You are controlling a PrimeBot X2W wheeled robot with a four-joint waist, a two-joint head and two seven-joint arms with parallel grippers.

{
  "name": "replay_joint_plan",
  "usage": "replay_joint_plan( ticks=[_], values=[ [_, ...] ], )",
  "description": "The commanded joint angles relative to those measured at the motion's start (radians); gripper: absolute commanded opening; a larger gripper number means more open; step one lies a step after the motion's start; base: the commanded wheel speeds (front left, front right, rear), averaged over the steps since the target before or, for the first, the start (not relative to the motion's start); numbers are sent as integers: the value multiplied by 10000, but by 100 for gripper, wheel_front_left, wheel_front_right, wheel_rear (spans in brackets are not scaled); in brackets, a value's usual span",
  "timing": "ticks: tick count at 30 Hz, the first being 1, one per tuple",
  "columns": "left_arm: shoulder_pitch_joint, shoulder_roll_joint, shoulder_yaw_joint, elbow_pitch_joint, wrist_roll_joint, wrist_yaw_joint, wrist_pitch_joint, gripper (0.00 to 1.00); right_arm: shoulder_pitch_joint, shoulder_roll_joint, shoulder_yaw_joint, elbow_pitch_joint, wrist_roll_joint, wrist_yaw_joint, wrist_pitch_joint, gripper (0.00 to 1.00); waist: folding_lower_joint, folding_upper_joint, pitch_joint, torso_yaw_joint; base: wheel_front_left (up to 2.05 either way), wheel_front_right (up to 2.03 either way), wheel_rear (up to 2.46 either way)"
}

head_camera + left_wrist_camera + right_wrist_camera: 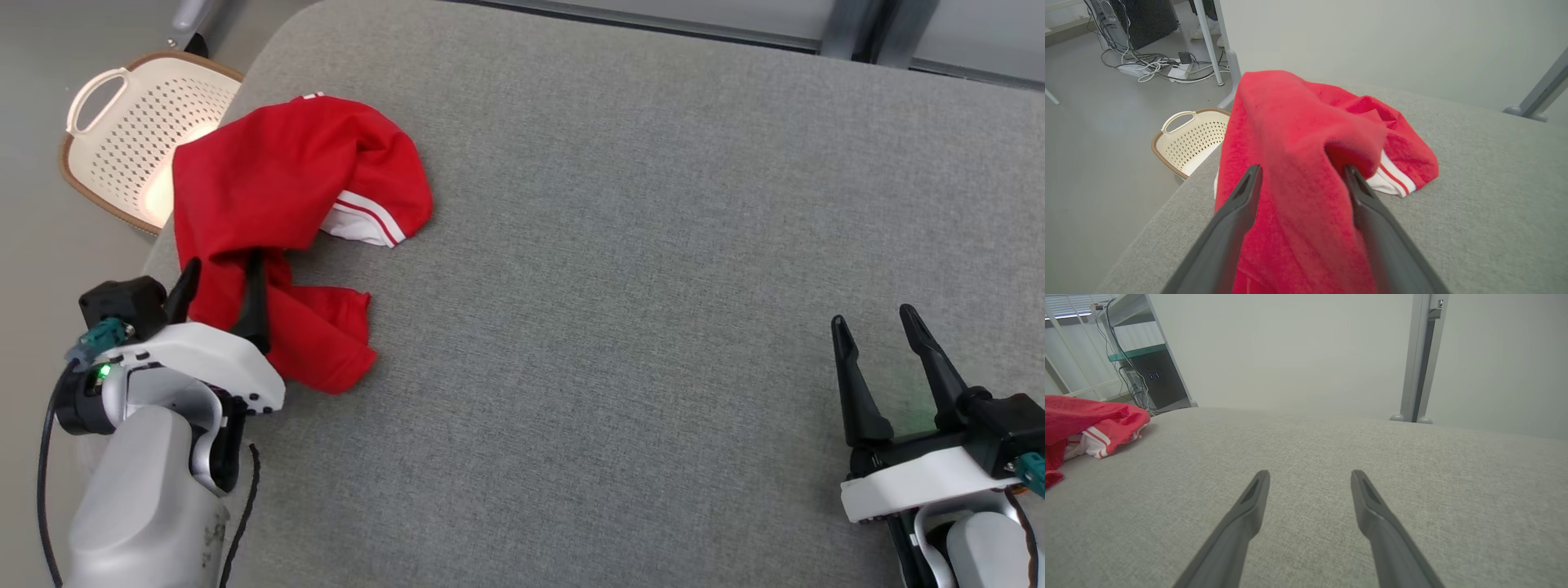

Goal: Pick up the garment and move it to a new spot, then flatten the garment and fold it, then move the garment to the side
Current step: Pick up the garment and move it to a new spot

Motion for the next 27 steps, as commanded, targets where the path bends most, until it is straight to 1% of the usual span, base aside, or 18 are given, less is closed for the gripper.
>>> replay_joint_plan(
  ticks=[1,5,8,9,10,11,15,18,23,24,27],
  values=[
    [-321,125,87,280,32,177,91,100,-93,-69,-32,-83,-47,-1,10,100,0,0,260,-221,0,0,0],
    [-884,340,141,936,-31,272,242,100,-141,-137,-78,-176,-60,-1,50,100,0,0,478,-360,0,0,0],
    [-1139,390,56,1394,-21,160,288,100,-180,-186,-103,-227,-66,-1,73,100,0,0,577,-430,0,0,0],
    [-1214,403,51,1514,-61,124,273,80,-196,-198,-107,-234,-61,-1,74,100,0,0,589,-450,0,0,0],
    [-1261,429,39,1641,-83,77,286,29,-219,-192,-99,-224,-56,-1,67,100,0,0,583,-482,0,0,0],
    [-1292,451,17,1766,-101,0,302,0,-234,-176,-97,-198,-48,-1,64,100,0,0,560,-514,0,0,0],
    [-1327,511,-119,2000,-92,-192,230,0,-279,-54,-35,-75,-23,-1,20,100,0,0,376,-638,0,0,0],
    [-1153,433,-135,2043,-317,-394,118,0,-251,104,10,84,34,-1,-50,100,0,0,53,-789,0,0,0],
    [-950,665,137,1406,-682,-557,-480,0,-127,375,53,407,134,-1,-136,100,0,0,-607,-1090,0,0,0],
    [-945,724,238,1197,-740,-534,-609,0,-103,418,44,465,156,-1,-157,100,0,0,-733,-1151,0,0,0],
    [-875,976,326,382,-579,-287,-900,0,-42,557,30,635,213,-1,-198,100,0,0,-1115,-1358,0,0,0]
  ],
)
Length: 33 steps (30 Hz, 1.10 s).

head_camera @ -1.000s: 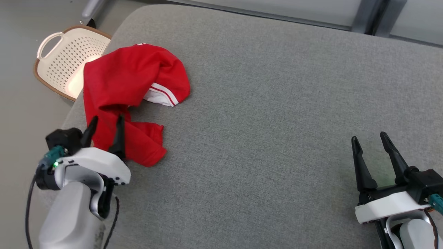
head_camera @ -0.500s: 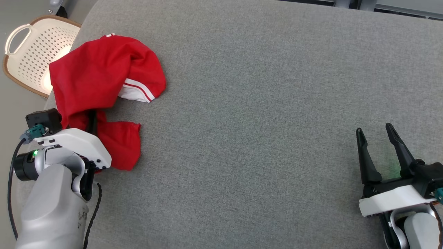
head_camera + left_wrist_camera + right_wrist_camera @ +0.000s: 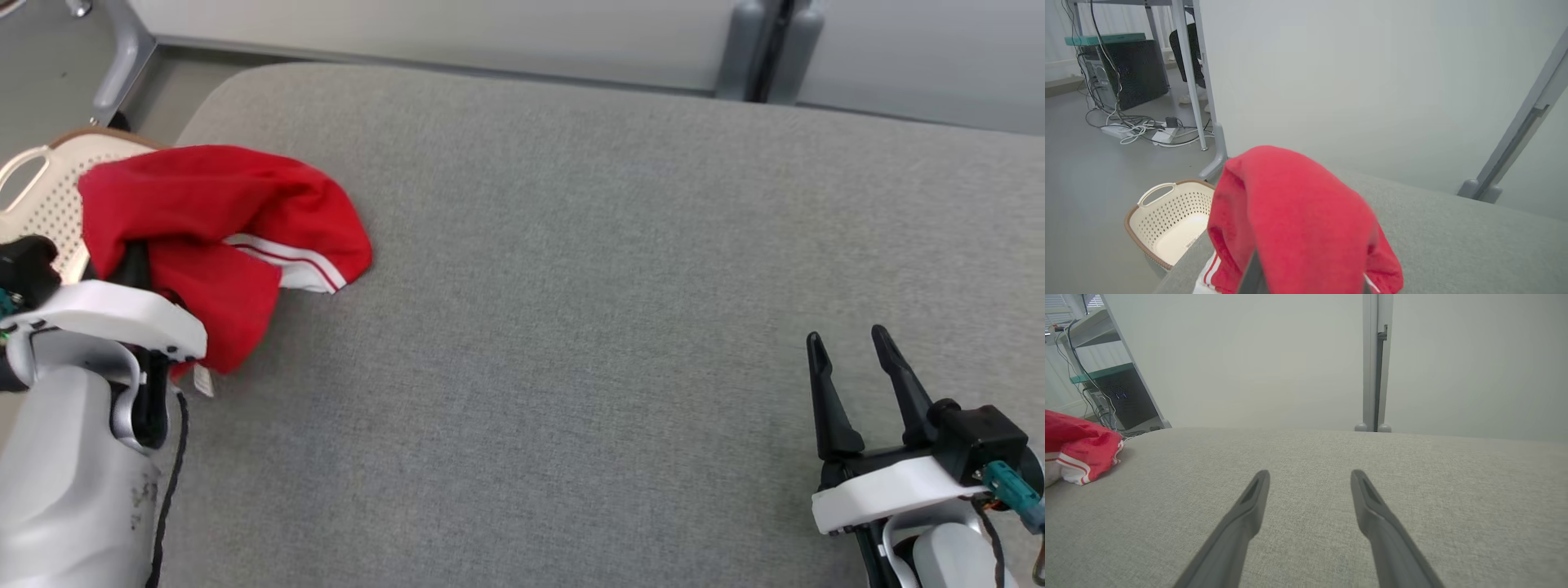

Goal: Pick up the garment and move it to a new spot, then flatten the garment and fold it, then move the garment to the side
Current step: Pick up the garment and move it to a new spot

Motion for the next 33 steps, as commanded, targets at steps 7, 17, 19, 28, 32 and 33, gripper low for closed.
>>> replay_joint_plan(
  ticks=[7,17,19,28,32,33],
  values=[
    [286,379,184,-2282,83,403,146,0,288,313,-53,41,140,-1,-90,100,0,0,-939,-651,0,0,0],
    [537,1287,231,-5376,565,1084,1453,0,190,636,-58,-127,218,-1,-83,100,0,0,-1124,-1330,0,0,0],
    [503,1543,81,-5769,867,1162,1734,0,120,678,-74,-159,223,-1,-83,100,0,0,-1047,-1485,0,0,0],
    [-109,2638,-1747,-6391,2893,581,2805,0,-208,799,-261,-254,283,-1,-84,100,0,0,-683,-2501,0,0,0],
    [-427,2534,-2614,-6267,3234,141,3037,0,-318,849,-219,-274,356,-1,-84,100,0,0,-624,-2882,0,0,0],
    [-529,2470,-2925,-6201,3287,11,3104,0,-361,858,-198,-279,367,-1,-84,100,0,0,-601,-3022,0,0,0]
  ],
)
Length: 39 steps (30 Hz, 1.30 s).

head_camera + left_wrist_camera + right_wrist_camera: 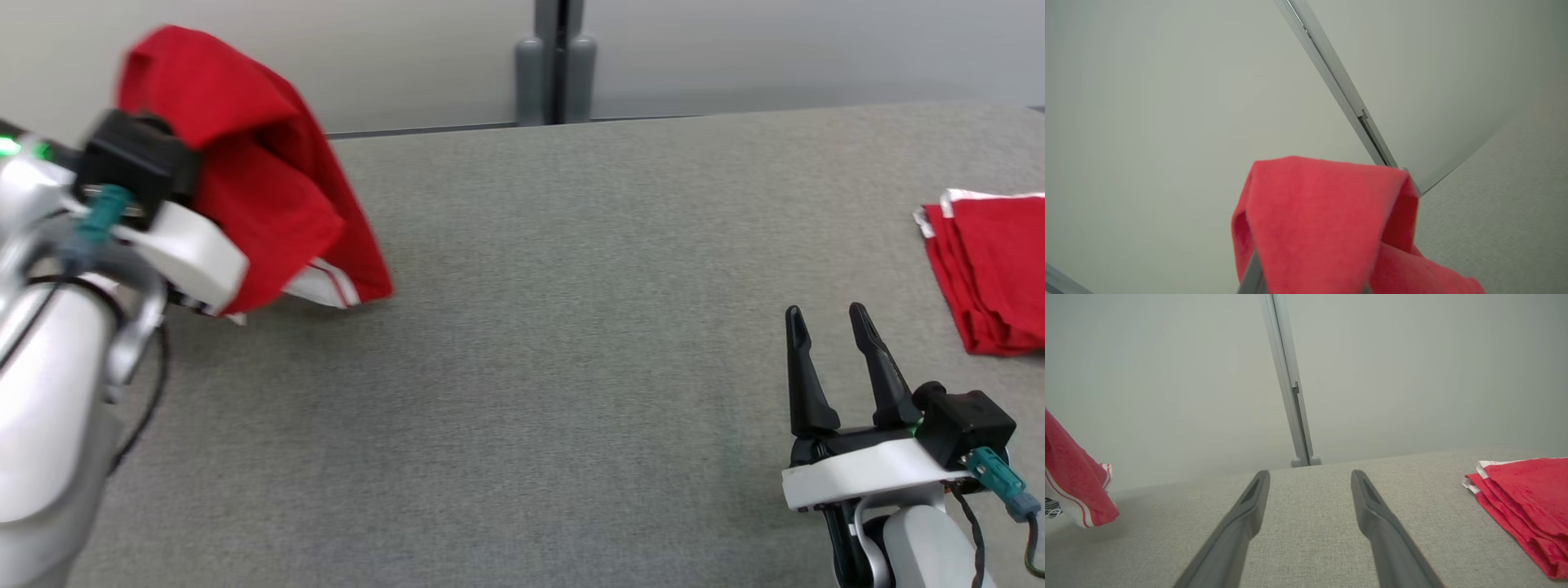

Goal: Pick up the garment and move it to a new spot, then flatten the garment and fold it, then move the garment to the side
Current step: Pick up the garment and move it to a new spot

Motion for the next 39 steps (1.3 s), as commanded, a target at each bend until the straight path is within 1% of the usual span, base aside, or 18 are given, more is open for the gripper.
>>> replay_joint_plan(
  ticks=[1,4,7,13,16,17,18,19,22,24,27,31,36,39],
  values=[
    [-210,-145,-324,101,37,-119,41,0,-150,-17,3,-34,45,-1,-58,100,0,-1,95,-377,0,0,0],
    [-572,-509,-1383,376,151,-342,125,0,-228,9,104,-52,72,-1,-58,100,0,-1,187,-810,0,0,0],
    [-873,-1124,-2386,808,59,-417,32,0,-319,24,121,-89,141,-1,-58,100,0,-1,293,-1222,0,0,0],
    [-1091,-2841,-4090,2185,23,-457,-504,0,-404,45,221,-82,300,-1,-58,100,0,-1,536,-1915,0,0,0],
    [-989,-3558,-4872,3013,139,-465,-841,0,-470,41,241,-58,385,0,-58,100,0,-1,602,-2152,0,0,0],
    [-941,-3737,-5091,3271,162,-457,-968,20,-483,42,237,-45,406,0,-58,100,0,-1,613,-2197,0,0,0],
    [-902,-3881,-5296,3489,216,-458,-1094,55,-486,44,233,-34,409,0,-58,100,0,-1,620,-2222,0,0,0],
    [-854,-3984,-5460,3701,242,-451,-1215,100,-495,46,236,-30,435,0,-58,100,0,-1,627,-2238,0,0,0],
    [-796,-4229,-5855,4187,132,-379,-1446,100,-457,45,206,1,419,0,-58,100,0,-1,614,-2176,0,0,0],
    [-823,-4271,-6006,4412,47,-298,-1578,100,-425,44,179,31,389,-1,-58,100,0,-1,591,-2056,0,0,0],
    [-918,-4315,-6002,4720,-160,-141,-1725,100,-403,43,134,39,340,0,-58,100,0,-1,512,-1803,0,0,0],
    [-1007,-4278,-5638,5063,-483,187,-1974,100,-353,43,46,0,241,0,-58,100,0,-1,354,-1371,0,0,0],
    [-839,-3968,-4917,5179,-1024,542,-2343,100,-205,39,-154,-28,-34,0,-58,100,0,-1,101,-634,0,0,0],
    [-680,-3787,-4625,5122,-1264,679,-2612,100,-82,-34,-308,-12,-170,0,-58,100,0,-1,-97,-109,0,0,0]
  ],
)
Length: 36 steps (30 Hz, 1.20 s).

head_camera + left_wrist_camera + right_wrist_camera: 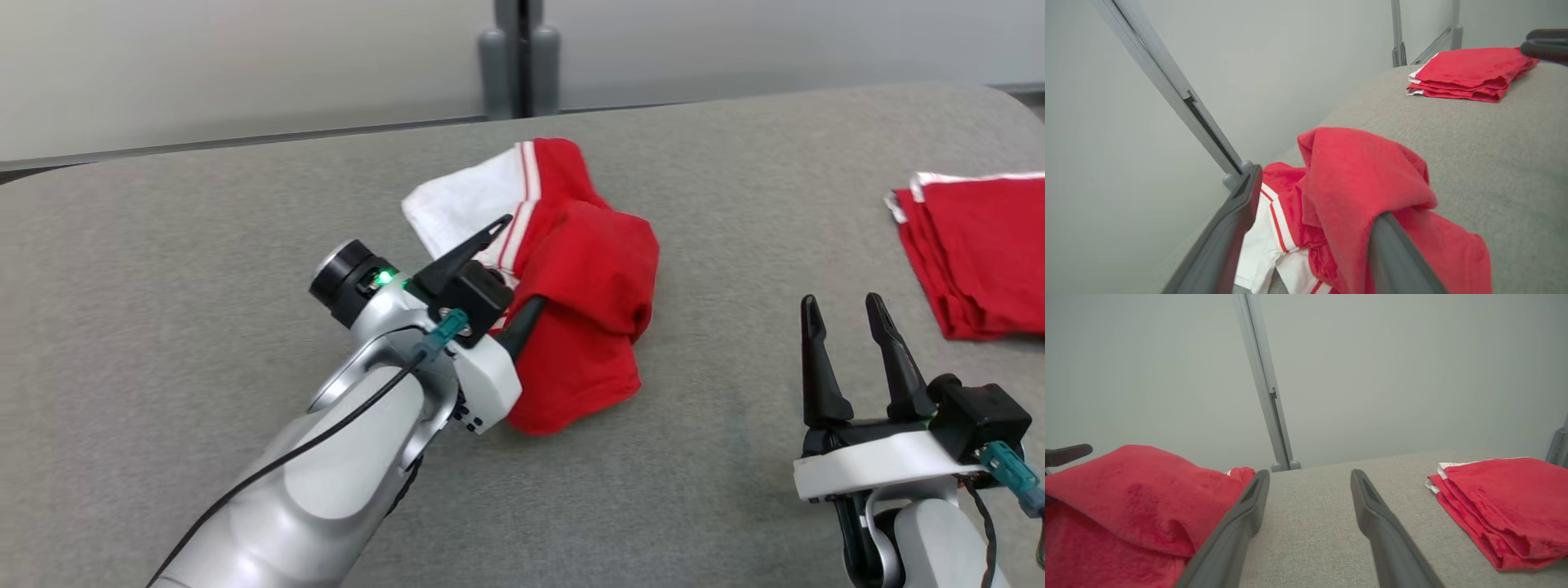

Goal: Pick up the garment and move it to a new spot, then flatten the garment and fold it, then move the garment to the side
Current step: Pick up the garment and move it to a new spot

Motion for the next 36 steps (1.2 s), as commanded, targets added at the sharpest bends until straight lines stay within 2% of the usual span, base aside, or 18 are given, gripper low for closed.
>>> replay_joint_plan(
  ticks=[1,10,17,22,27,33,36],
  values=[
    [157,105,117,-77,-92,122,-137,100,144,-100,-95,-5,-86,2,-59,100,0,-1,-305,612,0,0,0],
    [847,675,-14,-746,-222,-21,-169,100,282,-189,-179,44,-151,2,-57,100,0,-1,-779,1553,0,0,0],
    [1673,1224,-424,-1852,-341,-264,366,100,472,-175,-243,77,-155,2,-59,100,0,-1,-1126,2193,0,0,0],
    [2087,1583,-4,-2612,-675,193,463,100,526,-147,-105,62,-98,2,-59,100,0,-1,-1295,2381,0,0,0],
    [2764,1780,1195,-2963,-1593,954,-208,100,562,-149,-6,44,-114,2,-59,100,0,-1,-1410,2372,0,0,0],
    [4074,1624,2728,-3219,-2686,1414,-997,100,760,-206,228,39,-171,2,-57,100,0,-1,-1529,2213,0,0,0],
    [4750,1437,3409,-3656,-2275,1690,-1050,100,884,-257,301,71,-185,2,-59,100,0,-1,-1545,2165,0,0,0]
  ],
)
